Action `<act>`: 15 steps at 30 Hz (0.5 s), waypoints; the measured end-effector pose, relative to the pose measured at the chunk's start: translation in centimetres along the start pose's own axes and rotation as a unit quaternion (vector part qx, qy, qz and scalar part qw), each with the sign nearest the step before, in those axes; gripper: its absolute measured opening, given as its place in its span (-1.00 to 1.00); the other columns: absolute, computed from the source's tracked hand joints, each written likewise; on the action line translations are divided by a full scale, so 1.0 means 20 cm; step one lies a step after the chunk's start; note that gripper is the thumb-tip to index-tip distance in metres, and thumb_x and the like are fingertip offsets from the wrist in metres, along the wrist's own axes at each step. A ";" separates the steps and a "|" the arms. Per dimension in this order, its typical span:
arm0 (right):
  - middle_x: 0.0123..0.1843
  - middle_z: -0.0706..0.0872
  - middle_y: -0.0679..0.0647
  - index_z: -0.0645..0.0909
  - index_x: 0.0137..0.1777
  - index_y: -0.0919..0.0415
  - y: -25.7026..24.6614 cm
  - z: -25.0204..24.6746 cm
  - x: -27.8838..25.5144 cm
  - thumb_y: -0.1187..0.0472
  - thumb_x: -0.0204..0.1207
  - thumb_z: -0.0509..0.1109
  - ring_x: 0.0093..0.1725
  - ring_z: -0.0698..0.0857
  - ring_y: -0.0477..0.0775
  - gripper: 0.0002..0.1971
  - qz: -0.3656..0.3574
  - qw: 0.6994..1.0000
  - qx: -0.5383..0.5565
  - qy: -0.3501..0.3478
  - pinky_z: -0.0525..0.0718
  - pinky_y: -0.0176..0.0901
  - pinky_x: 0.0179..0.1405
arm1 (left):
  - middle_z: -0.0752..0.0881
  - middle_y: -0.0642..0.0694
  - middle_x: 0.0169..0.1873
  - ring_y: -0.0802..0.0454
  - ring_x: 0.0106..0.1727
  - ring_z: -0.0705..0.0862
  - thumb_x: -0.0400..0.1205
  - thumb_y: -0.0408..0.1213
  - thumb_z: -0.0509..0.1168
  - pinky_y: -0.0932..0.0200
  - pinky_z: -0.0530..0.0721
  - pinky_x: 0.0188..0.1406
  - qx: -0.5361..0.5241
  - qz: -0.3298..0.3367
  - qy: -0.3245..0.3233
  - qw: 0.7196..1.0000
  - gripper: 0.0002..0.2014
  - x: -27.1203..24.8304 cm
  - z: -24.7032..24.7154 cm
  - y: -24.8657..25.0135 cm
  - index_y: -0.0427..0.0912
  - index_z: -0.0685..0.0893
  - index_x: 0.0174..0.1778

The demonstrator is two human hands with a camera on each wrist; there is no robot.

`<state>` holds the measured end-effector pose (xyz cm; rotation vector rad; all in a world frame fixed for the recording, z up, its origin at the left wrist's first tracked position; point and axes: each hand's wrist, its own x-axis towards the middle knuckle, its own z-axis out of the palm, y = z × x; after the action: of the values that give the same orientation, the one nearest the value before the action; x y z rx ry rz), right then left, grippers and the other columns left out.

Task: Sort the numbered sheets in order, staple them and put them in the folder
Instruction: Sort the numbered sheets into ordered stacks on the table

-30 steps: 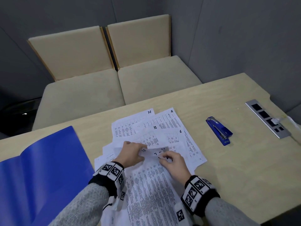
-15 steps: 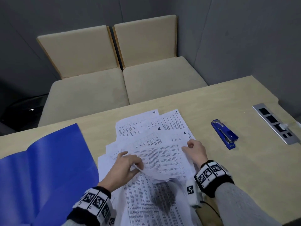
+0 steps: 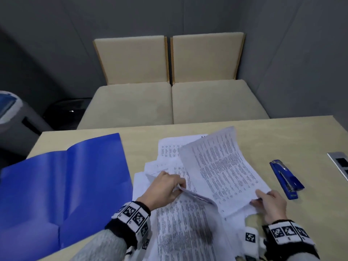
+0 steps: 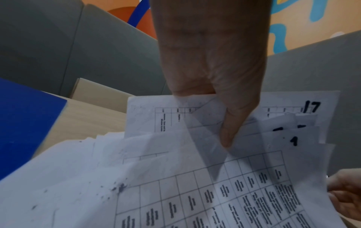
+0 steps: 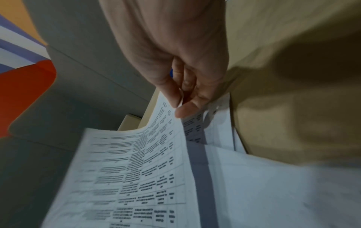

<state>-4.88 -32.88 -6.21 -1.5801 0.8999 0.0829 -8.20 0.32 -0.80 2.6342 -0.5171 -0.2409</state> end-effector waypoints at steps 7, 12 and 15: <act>-0.24 0.61 0.28 0.49 -0.04 0.35 0.06 0.04 -0.04 0.52 0.52 0.33 -0.68 0.66 0.01 -0.88 0.020 0.999 0.003 -0.038 0.67 -0.28 -0.61 | 0.78 0.09 -0.11 0.06 -0.06 0.71 0.57 -0.22 0.31 0.06 0.52 0.18 0.003 -0.012 -0.007 1.000 -0.93 0.01 0.01 0.00 0.00 0.68 -0.10; -0.01 0.68 0.34 0.54 0.05 0.41 0.09 0.06 -0.06 0.59 0.48 0.28 -0.30 0.68 0.27 -0.80 0.024 0.993 -0.061 -0.103 0.79 -0.15 -0.40 | 0.77 0.05 -0.10 -0.01 -0.06 0.68 0.58 -0.23 0.29 0.08 0.49 0.15 0.016 -0.018 -0.013 1.000 -0.92 0.05 0.01 0.00 -0.04 0.67 -0.05; 0.06 0.69 0.37 0.57 -0.04 0.35 0.11 0.04 -0.07 0.63 0.44 0.27 -0.18 0.68 0.28 -0.77 0.033 0.987 -0.082 -0.135 0.76 0.02 -0.11 | 0.76 0.07 -0.12 0.03 -0.08 0.68 0.59 -0.23 0.31 0.13 0.49 0.08 0.013 -0.012 -0.025 1.000 -0.94 0.07 0.00 0.00 -0.02 0.67 -0.08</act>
<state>-6.73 -31.27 -7.39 -1.6432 0.7466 0.4183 -6.91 -0.17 -1.02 2.6673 -0.5087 -0.3094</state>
